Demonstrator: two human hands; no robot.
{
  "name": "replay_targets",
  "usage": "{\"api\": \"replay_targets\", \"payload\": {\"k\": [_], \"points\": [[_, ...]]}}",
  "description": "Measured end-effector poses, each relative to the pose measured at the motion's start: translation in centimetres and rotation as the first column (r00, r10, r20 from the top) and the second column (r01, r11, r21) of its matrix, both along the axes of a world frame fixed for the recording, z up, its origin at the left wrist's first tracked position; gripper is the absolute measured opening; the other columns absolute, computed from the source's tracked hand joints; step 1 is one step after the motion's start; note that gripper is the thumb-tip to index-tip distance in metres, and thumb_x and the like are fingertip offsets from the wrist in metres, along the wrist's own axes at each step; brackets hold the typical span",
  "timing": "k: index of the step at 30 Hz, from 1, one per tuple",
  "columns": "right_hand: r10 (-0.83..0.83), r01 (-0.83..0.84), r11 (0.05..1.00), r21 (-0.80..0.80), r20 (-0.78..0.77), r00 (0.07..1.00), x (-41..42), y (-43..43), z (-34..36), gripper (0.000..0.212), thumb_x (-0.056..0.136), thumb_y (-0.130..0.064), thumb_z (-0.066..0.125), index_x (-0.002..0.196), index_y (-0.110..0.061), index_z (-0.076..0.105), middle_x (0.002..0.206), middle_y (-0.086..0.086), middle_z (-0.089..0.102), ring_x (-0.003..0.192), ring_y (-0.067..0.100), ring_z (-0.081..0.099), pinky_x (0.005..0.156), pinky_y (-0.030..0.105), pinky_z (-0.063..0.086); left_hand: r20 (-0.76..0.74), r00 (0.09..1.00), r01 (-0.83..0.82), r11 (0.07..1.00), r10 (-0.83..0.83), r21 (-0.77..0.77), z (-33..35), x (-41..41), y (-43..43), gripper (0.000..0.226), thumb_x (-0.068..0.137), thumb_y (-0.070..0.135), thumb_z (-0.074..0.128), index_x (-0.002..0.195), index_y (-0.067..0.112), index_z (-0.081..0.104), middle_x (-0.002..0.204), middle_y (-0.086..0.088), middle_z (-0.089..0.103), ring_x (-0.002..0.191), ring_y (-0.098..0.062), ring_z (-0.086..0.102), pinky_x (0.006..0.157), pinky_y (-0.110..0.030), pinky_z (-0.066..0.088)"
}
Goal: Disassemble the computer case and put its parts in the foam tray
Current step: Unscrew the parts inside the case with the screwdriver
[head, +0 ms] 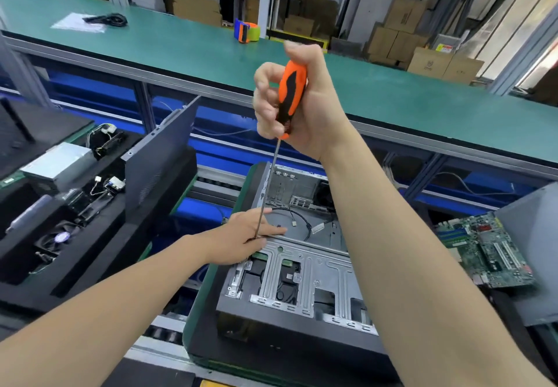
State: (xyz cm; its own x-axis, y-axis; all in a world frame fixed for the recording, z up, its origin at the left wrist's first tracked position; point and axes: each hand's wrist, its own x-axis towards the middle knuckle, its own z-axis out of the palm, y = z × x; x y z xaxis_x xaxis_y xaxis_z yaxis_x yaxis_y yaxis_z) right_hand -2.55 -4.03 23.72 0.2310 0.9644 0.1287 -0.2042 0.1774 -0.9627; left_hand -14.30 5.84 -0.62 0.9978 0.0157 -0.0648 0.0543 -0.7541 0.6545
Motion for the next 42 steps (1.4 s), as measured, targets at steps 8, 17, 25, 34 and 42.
{"api": "replay_targets", "payload": {"k": [8,17,25,34,42], "points": [[-0.874,0.853,0.486,0.187,0.113,0.473,-4.5,1.4,-0.8,0.05,0.113,-0.035,0.04,0.073,-0.016,0.061,0.053,-0.012,0.056,0.052,0.003,0.051,0.058,0.029,0.044,0.021,0.999,0.029,0.999,-0.03,0.034,0.9,0.0,-0.4,0.043,0.108,0.024,0.044,0.147,0.042,0.052,0.136,0.01,0.048,0.151,-0.001,0.019,0.126,-0.046,0.018],[-0.208,0.203,0.975,0.095,0.046,0.977,-1.0,0.5,0.4,0.043,0.104,-0.021,0.036,0.061,-0.015,0.038,0.051,0.0,0.024,0.04,0.016,0.013,0.041,0.021,0.017,-0.02,0.999,0.027,1.0,-0.027,0.005,0.1,-0.1,0.2,0.046,0.106,0.028,0.048,0.151,0.04,0.046,0.127,0.022,0.043,0.151,0.009,-0.002,0.127,-0.046,0.003],[0.393,-0.381,0.913,0.146,-0.063,0.917,-0.2,1.2,0.1,0.033,0.091,-0.021,0.038,0.059,-0.016,0.033,0.045,-0.002,0.025,0.035,0.011,0.012,0.041,0.017,0.01,-0.036,0.998,-0.053,0.973,0.046,-0.224,-0.1,-0.1,0.3,0.06,0.091,0.012,0.064,0.136,0.052,0.059,0.15,0.017,0.037,0.154,-0.002,0.009,0.125,-0.05,0.013],[-0.111,0.116,0.992,0.05,-0.106,0.988,-0.4,0.7,0.1,0.032,0.1,-0.032,0.049,0.073,-0.015,0.047,0.059,0.002,0.04,0.043,0.02,0.045,0.048,0.029,0.034,-0.074,0.997,-0.045,0.92,0.018,-0.389,0.8,0.7,1.8,0.041,0.109,0.019,0.04,0.13,0.043,0.066,0.143,0.026,0.055,0.149,0.013,0.017,0.121,-0.038,0.021],[-0.88,0.881,0.471,-0.044,0.04,0.473,-3.4,0.8,0.1,0.043,0.106,-0.045,0.051,0.074,-0.019,0.063,0.054,-0.011,0.056,0.052,0.009,0.05,0.053,0.027,0.041,0.054,0.997,-0.034,0.978,0.046,-0.206,-0.4,0.5,0.8,0.037,0.11,0.014,0.042,0.127,0.036,0.067,0.147,0.022,0.046,0.147,0.017,0.015,0.121,-0.025,0.02]]}}
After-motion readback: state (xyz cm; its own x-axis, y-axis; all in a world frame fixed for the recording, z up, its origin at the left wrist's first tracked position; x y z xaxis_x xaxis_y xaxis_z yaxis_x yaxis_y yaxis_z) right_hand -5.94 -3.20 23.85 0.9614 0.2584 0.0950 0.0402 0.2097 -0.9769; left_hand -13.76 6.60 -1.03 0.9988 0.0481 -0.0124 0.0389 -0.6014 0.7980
